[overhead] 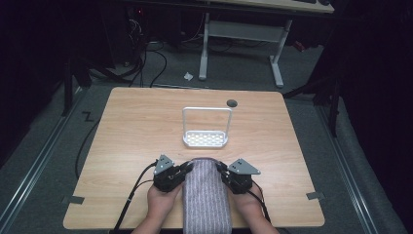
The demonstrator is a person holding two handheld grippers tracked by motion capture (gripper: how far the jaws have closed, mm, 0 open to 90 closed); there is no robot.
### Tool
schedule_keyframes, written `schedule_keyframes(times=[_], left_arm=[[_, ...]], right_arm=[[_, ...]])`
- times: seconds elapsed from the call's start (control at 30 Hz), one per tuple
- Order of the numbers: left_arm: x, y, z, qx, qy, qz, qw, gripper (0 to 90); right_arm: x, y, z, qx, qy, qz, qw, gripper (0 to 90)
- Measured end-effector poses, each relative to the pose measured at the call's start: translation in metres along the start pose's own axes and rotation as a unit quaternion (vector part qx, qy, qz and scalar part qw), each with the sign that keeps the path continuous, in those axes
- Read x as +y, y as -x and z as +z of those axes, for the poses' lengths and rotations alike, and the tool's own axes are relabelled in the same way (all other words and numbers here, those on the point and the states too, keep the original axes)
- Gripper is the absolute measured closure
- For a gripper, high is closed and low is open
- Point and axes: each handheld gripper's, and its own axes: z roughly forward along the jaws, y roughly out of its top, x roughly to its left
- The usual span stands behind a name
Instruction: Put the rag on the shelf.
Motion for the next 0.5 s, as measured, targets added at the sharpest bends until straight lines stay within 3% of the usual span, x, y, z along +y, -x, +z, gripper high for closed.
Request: schedule_keyframes(times=[0.2,0.37,0.5], left_arm=[[0.013,0.015,-0.008,0.015,0.027,0.039,0.9988,80.9],[0.029,0.018,-0.011,0.01,0.036,0.04,0.9985,80.9],[0.046,0.023,-0.017,0.016,0.055,0.055,0.9968,80.9]], right_arm=[[0.008,0.003,-0.009,-0.013,0.035,0.008,0.9993,84.9],[0.017,0.003,-0.015,-0.022,0.054,0.007,0.9983,84.9],[0.03,0.006,-0.021,-0.029,0.074,0.004,0.9969,84.9]])
